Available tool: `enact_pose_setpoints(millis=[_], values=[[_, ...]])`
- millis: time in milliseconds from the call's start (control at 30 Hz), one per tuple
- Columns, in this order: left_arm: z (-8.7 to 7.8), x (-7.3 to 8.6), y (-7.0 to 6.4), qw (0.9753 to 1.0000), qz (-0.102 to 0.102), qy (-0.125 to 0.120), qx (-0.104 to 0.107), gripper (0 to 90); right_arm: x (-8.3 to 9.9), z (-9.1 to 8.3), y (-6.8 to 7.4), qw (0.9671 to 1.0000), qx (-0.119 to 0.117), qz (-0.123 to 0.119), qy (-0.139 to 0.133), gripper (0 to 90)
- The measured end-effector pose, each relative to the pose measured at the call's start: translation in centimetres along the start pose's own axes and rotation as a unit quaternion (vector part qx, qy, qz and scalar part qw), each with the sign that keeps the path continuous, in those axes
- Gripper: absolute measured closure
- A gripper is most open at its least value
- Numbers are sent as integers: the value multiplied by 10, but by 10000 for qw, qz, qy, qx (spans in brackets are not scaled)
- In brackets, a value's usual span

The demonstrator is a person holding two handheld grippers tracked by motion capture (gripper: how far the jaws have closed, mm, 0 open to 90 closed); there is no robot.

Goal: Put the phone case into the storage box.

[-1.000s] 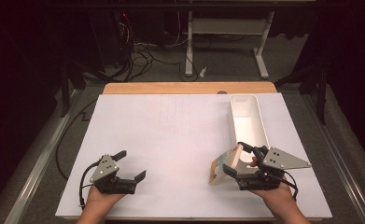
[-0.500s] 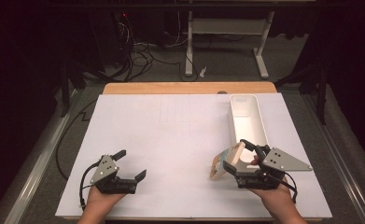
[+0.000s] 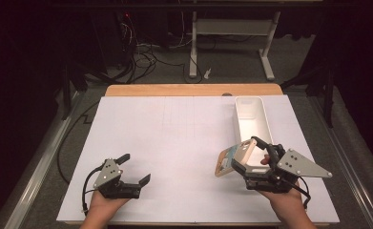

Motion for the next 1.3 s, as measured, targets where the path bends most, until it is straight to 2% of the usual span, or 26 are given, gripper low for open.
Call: enact_pose_setpoints(millis=[100, 333, 600, 833, 900, 1300], values=[[0, 0, 1, 10000, -56, 7, 33, 3, -4, -2, -2, 10000, 30, 15, -55, 130], [0, 0, 1, 10000, -36, 2, 21, 3, -14, -7, -8, 9995, 138, 9, -273, 130], [-1, 0, 2, 9999, -40, -98, -33, 3, -27, -18, -20, 9979, 367, -5, -537, 130], [-1, 0, 2, 9999, -55, -105, -7, 3, -32, -26, -32, 9960, 626, -28, -631, 130], [-1, 1, 2, 9999, -70, -99, 6, 3, -33, -30, -38, 9950, 770, -72, -637, 130], [-1, 0, 2, 9999, -44, -123, -7, 2, -32, -41, -57, 9908, 1195, -164, -614, 130]])
Point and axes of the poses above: each handheld gripper's, and its own axes: z roughly forward along the jaws, x roughly out of its underside, y roughly to its left, the point moved 7 cm from there along z, roughly forward along the jaws, and after that the axes turned 4 degrees about -y, right-handed, at the moved point
